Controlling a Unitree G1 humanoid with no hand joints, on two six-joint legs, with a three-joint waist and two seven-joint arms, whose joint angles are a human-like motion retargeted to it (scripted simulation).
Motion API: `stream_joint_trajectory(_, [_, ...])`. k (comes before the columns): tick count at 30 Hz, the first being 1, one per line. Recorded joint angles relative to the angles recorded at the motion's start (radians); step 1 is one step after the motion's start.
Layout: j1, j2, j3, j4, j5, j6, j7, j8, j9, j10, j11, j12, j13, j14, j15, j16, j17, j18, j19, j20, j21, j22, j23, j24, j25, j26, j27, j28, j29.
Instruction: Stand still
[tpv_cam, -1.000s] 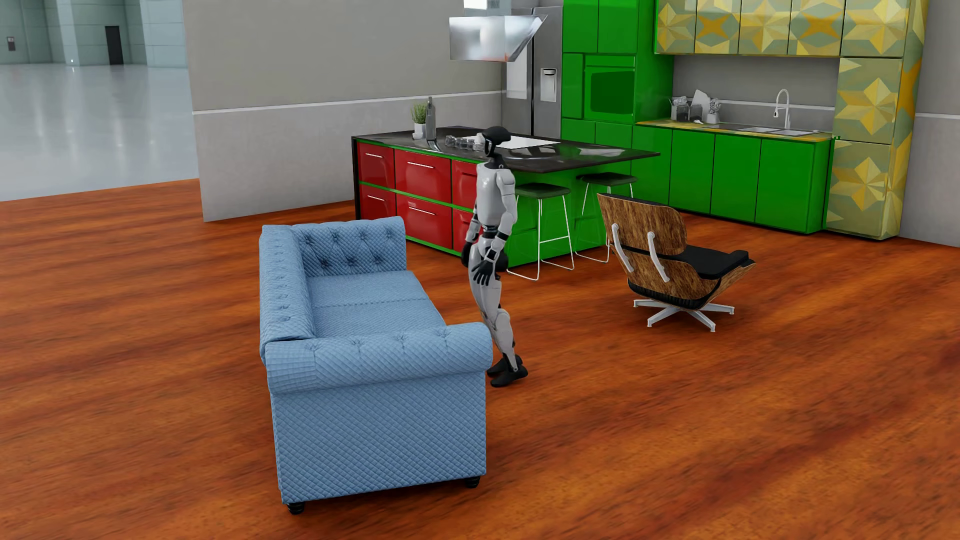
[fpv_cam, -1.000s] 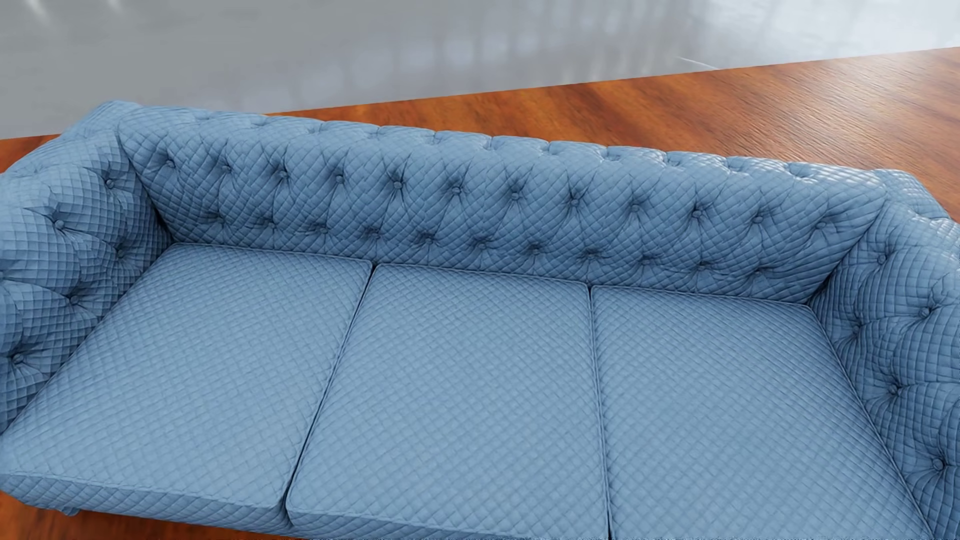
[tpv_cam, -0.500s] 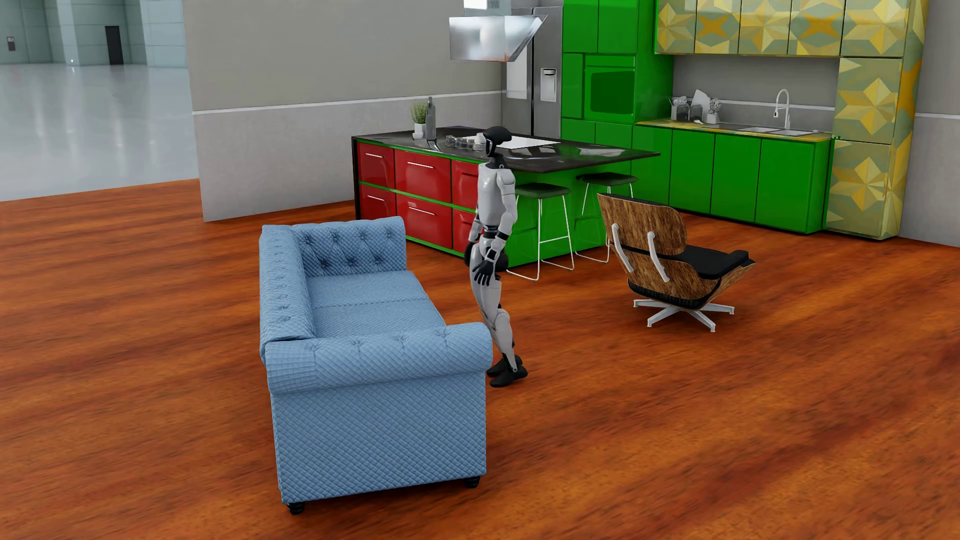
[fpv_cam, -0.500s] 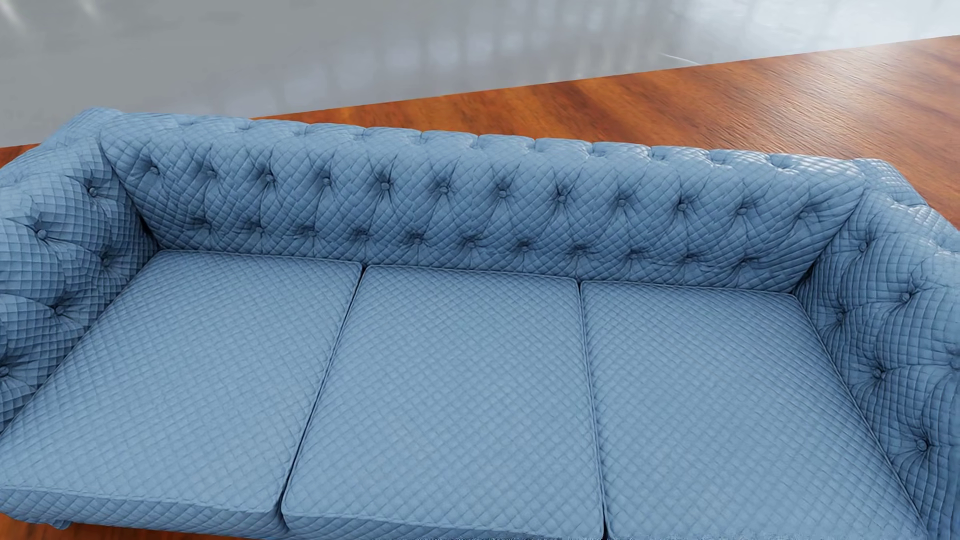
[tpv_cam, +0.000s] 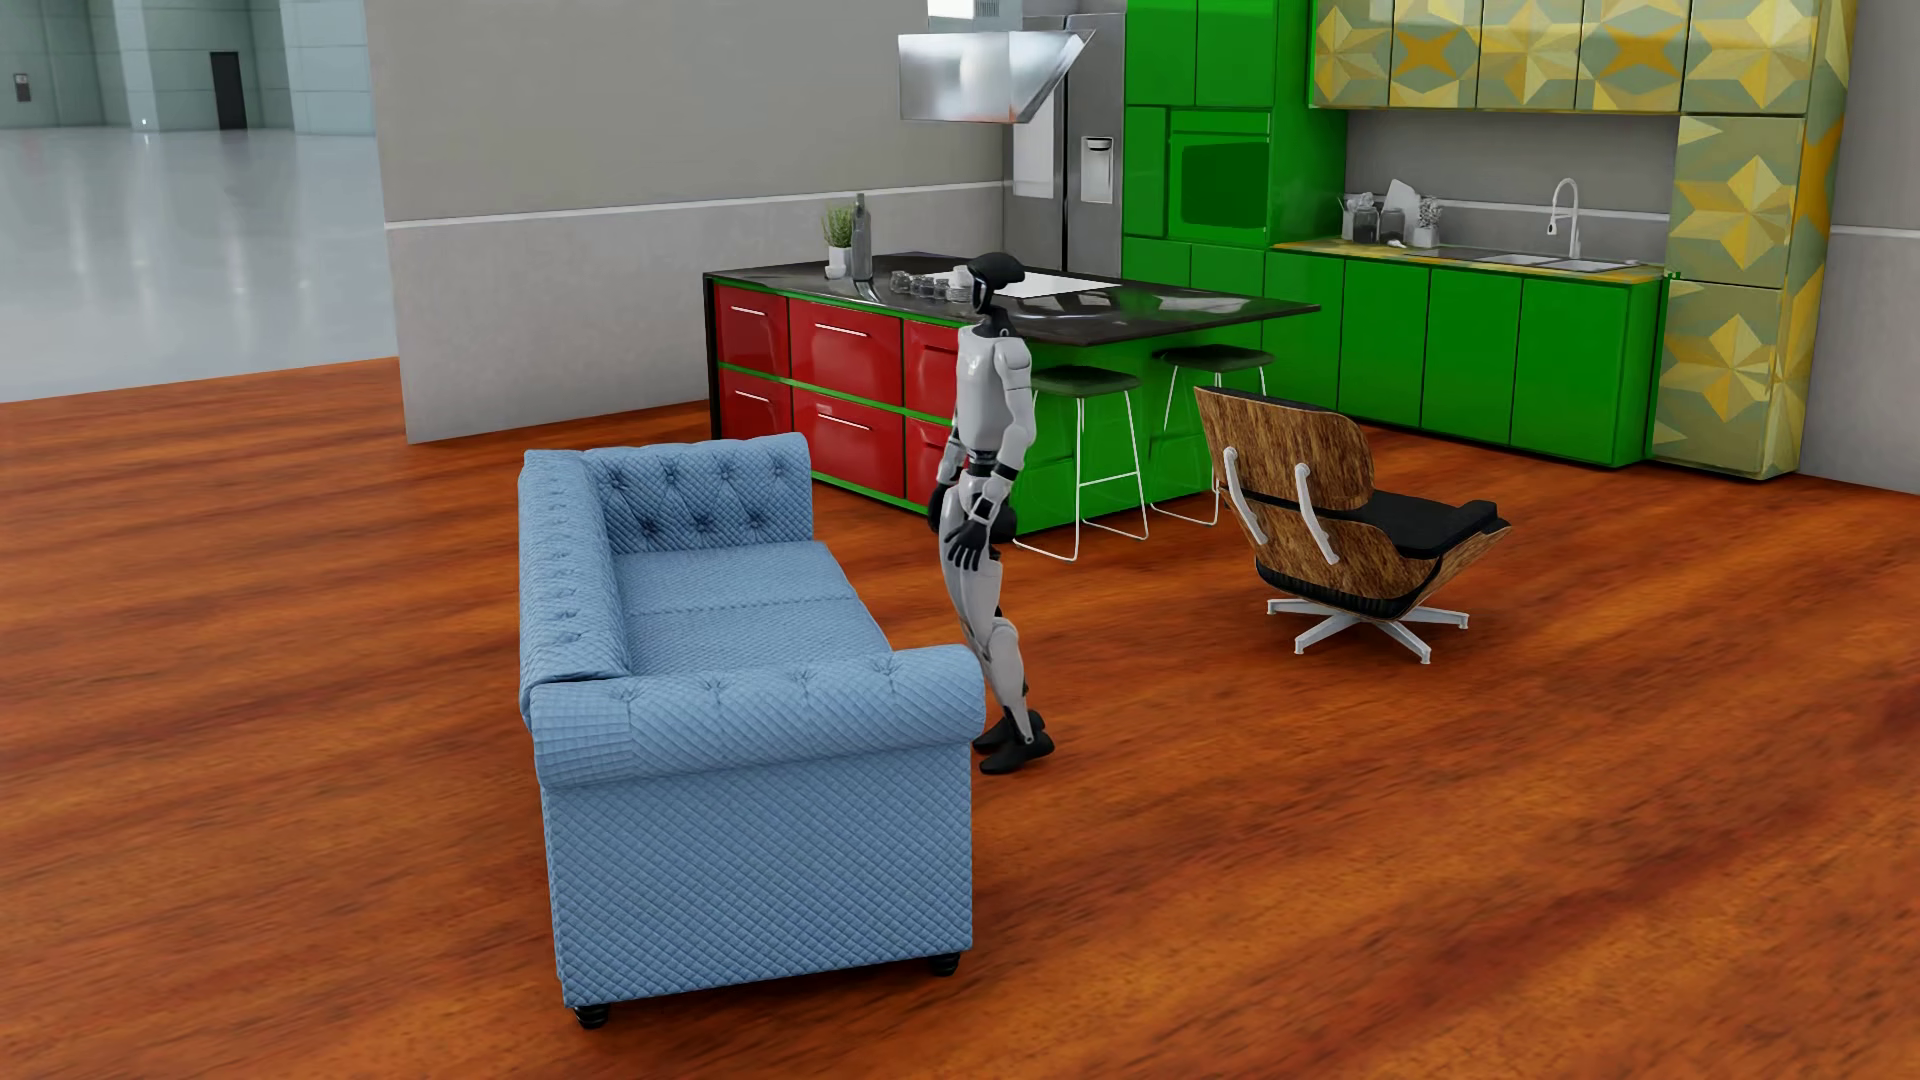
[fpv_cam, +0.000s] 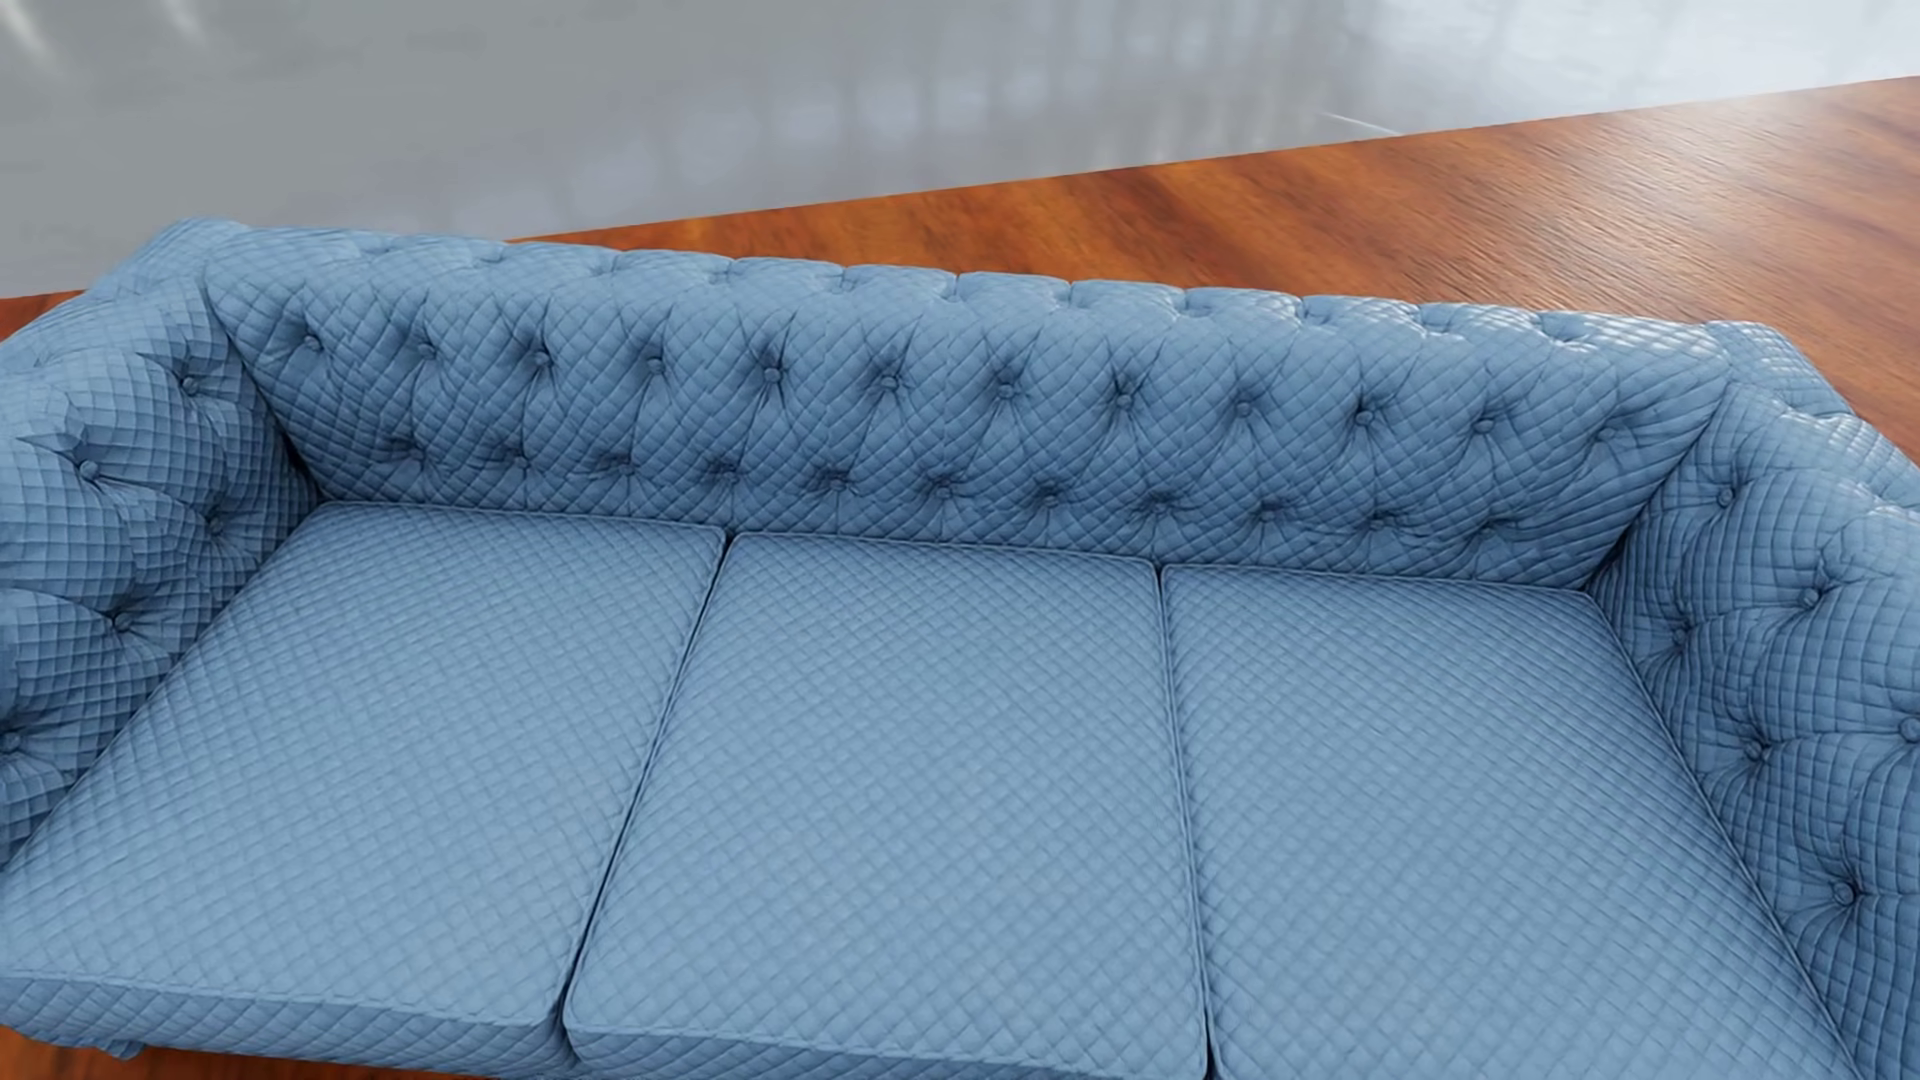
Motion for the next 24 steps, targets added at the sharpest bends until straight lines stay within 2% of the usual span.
stream_joint_trajectory(11, [-0.003,-0.007,0.006,-0.006,-0.004,0.012,0.000,0.000,0.002,-0.004,0.002,0.003,0.002,0.001,-0.003,0.002,-0.011,0.000,0.000,-0.014,0.012,-0.005,-0.010,0.000,0.000,0.000,0.000,0.000,0.000])
stream_joint_trajectory(24, [-0.005,-0.008,0.027,-0.011,-0.004,-0.021,0.000,0.000,0.010,-0.010,-0.018,-0.019,-0.003,-0.003,0.006,0.024,-0.014,0.000,0.000,-0.020,0.028,0.000,-0.041,0.000,0.000,0.000,0.000,0.000,0.000])
